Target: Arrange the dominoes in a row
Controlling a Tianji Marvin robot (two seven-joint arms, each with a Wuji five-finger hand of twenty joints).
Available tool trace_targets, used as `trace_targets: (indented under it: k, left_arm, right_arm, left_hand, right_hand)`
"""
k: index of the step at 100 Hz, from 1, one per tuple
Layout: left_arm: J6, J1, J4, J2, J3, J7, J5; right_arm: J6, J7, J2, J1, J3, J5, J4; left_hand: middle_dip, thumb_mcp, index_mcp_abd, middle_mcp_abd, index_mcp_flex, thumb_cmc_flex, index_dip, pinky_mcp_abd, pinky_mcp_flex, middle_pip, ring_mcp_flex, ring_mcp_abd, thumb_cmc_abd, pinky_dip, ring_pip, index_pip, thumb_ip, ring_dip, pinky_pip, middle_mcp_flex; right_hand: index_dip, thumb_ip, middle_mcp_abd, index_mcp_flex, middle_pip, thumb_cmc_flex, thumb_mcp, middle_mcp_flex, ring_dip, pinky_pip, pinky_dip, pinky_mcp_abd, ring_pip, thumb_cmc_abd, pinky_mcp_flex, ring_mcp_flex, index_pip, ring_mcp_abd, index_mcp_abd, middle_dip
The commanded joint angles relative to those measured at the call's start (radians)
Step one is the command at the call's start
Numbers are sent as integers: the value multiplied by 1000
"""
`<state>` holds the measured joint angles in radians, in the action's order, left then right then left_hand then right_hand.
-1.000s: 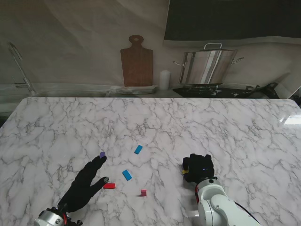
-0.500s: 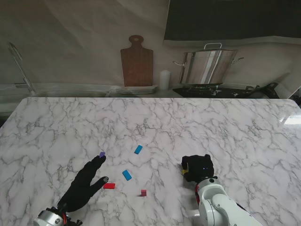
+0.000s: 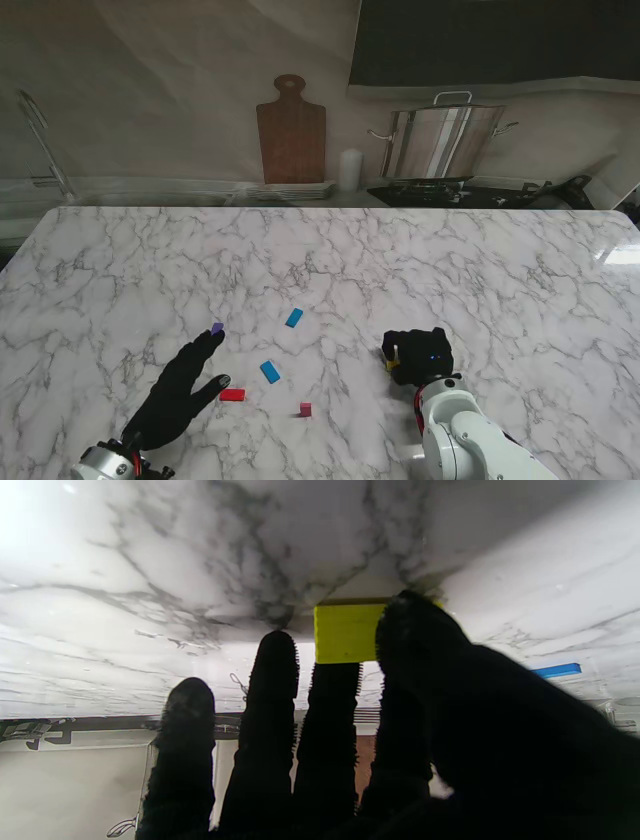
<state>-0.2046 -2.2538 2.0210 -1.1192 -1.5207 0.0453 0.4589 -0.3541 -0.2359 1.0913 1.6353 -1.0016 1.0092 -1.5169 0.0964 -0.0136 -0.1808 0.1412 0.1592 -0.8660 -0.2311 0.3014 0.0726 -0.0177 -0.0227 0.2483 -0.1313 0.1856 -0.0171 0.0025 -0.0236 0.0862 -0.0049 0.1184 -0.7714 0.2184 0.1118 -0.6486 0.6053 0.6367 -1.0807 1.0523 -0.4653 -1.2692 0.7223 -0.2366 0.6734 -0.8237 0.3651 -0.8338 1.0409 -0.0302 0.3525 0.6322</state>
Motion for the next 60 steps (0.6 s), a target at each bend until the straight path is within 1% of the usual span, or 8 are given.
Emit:
trace_targets:
  k: [1,22,27,33,38,42,60]
  left_arm:
    - [0,-4,1,-1,2,-14,-1]
    - [0,-4,1,-1,3,-14,0]
    - [0,-4,1,-1,3,-14,0]
    - [-1,-4,1,-1,3,-14,0]
    - [-1,-4,0,-1,3,-14,1]
    - [-2,-4,0,-1,3,-14,1]
    - [-3,-4,0,-1,2,-15,1]
  right_arm:
    - [5,8,1,11,5,0,20]
    - [17,5,-1,14,3,6,19]
    - [18,5,-1,14,3,7,18]
    - [18,7,-1,15,2,9,16]
    - [16,9,-2,16,2,10,15]
    - [13,10,-2,17,2,12,14]
    - [2,6,0,21,-2,6,16]
  left_hand:
    - [-7,-10,-3,-20,-27,-17,20,-20,-1,-7,22,-25,-15,14,-5,-23,22,-8,3,-30]
    - [-6,-10,-5,-20,-27,-17,30,-21,-1,-7,22,-25,-15,14,-5,-25,22,-8,3,-30]
    - [-6,-9,-5,-21,-27,-17,32,-21,-1,-7,22,-25,-15,15,-5,-26,23,-8,3,-30]
    - [-6,-10,-5,-20,-27,-16,36,-21,-1,-7,22,-25,-15,15,-5,-26,22,-8,3,-30]
    - [-6,-9,-5,-20,-27,-17,38,-21,-1,-7,22,-26,-15,15,-5,-27,23,-8,3,-30]
    - [-6,-10,-5,-20,-26,-15,39,-21,-1,-7,22,-26,-14,15,-5,-27,22,-8,3,-30]
    - [-6,-10,-5,-20,-26,-16,44,-21,-1,-7,22,-26,-14,14,-5,-25,22,-8,3,-30]
  right_hand:
    - [-11,11,22,34,42,40,-41,-9,-11,-15,-10,-7,28,-43,-18,-28,-14,-16,43,17]
    - [23,13,22,58,61,43,-40,-33,-11,-9,-11,-8,33,-50,-32,-7,-73,-16,22,23]
    - [54,13,23,53,65,38,-38,-37,-9,-8,-10,-8,33,-50,-32,-6,-108,-15,-7,19]
    - [102,13,14,42,66,28,-34,-47,-9,-4,-10,-10,33,-47,-40,4,-154,-10,-52,18]
    - [138,11,6,29,66,15,-27,-58,-10,-2,-8,-10,35,-42,-46,15,-184,-5,-67,23]
    - [153,9,1,20,70,2,-24,-65,-12,-2,-6,-10,38,-35,-51,20,-193,-2,-76,29]
    - [195,1,-7,-9,115,-18,-7,-111,-27,-5,5,-7,69,11,-67,58,-130,1,-40,70]
